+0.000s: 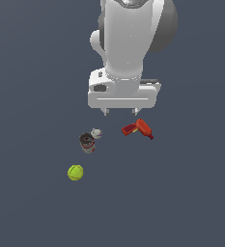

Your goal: Pick up a designated object from a clutter of objects.

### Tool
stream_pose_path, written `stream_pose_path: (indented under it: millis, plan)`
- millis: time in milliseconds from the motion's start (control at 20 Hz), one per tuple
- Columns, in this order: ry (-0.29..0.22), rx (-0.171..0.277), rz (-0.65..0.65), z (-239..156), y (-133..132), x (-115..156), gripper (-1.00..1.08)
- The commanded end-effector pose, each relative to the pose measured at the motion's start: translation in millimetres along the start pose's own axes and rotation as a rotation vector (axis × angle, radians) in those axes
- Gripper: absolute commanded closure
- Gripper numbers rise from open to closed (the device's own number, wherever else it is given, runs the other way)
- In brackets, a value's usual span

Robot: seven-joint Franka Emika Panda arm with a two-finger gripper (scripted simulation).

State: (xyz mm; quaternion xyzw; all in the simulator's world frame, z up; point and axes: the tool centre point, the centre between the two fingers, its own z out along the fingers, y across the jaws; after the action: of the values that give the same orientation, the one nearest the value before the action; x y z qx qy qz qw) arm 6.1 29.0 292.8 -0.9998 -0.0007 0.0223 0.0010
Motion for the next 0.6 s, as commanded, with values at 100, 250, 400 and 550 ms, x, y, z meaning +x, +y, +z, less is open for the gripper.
stream_pose_path:
  millis: [100,250,400,550]
  plan:
    - [0.001,0.003,0.016,8.1,8.2,10.6,-0.92]
    - [0.004,0.006,0.034,17.1,17.9,22.1,-0.92]
    - [0.008,0.009,0.058,29.4,30.8,36.3,-0.92]
    - [0.012,0.012,0.086,45.6,47.7,52.7,-0.92]
